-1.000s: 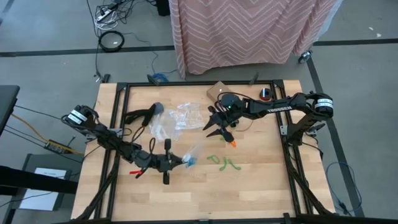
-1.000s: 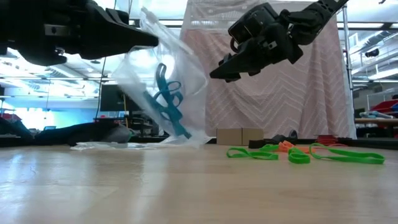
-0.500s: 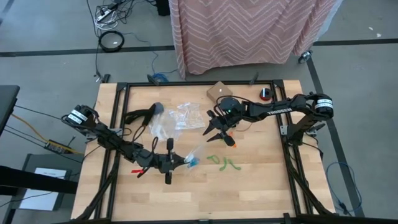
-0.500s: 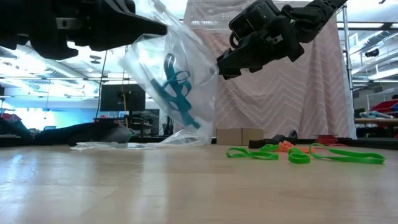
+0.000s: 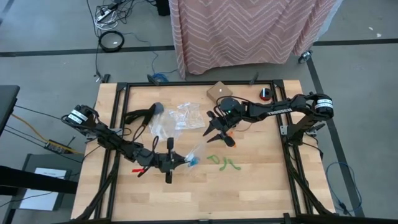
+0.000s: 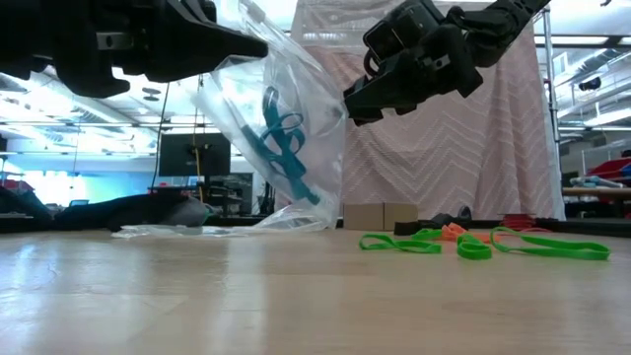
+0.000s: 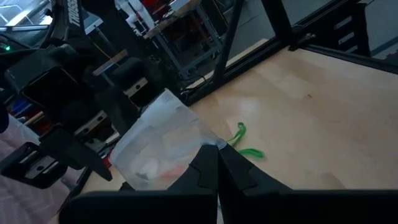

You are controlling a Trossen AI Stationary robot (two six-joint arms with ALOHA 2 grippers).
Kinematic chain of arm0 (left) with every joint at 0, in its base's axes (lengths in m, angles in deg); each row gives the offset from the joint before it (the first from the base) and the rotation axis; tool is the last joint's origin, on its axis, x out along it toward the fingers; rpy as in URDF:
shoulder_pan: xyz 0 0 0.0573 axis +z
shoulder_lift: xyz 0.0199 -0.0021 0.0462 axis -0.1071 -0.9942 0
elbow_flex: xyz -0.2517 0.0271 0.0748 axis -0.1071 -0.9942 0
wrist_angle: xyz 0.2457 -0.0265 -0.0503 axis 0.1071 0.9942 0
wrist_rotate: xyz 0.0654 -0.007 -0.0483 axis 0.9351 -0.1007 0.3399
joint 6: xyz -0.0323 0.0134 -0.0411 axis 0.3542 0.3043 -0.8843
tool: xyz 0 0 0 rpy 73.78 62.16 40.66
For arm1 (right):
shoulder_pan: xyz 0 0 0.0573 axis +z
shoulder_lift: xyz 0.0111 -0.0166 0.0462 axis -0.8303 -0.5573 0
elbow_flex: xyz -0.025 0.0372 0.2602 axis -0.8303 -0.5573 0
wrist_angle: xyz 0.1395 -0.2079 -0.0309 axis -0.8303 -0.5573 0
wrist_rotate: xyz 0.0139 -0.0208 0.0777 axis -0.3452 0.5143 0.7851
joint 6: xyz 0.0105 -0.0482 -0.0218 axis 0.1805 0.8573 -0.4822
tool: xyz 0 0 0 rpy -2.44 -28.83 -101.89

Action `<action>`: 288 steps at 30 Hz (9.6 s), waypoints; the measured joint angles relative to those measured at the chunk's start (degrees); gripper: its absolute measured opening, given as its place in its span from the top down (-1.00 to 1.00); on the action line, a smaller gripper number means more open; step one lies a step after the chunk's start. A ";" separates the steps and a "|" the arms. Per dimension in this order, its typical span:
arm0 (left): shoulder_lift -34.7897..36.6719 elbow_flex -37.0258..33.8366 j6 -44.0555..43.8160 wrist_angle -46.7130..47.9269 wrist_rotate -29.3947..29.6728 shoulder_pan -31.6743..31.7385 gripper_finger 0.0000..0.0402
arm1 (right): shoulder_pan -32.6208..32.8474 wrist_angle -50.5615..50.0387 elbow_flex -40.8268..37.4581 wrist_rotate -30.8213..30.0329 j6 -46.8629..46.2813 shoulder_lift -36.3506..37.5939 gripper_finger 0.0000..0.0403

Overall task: Sort rubber bands
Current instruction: Close the transparent zip bag

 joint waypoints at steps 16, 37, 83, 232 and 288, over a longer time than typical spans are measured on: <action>0.00 1.91 4.64 -0.28 -0.81 -0.01 1.00 | 0.07 0.41 0.00 0.00 0.22 0.00 0.67; 0.00 2.10 6.29 0.06 3.74 -0.06 0.99 | 3.21 2.68 0.00 -14.78 2.94 -0.04 1.00; -0.04 2.08 -16.60 17.60 34.73 -1.56 0.22 | 5.68 -0.22 0.00 -36.17 -3.43 -0.04 1.00; 22.62 -16.00 -43.58 12.51 19.63 6.88 0.99 | 4.72 3.48 -3.34 -34.01 -5.08 0.02 0.82; 22.34 -13.22 -40.28 12.79 11.61 8.23 1.00 | 7.91 4.96 22.23 -26.95 1.58 -16.90 0.04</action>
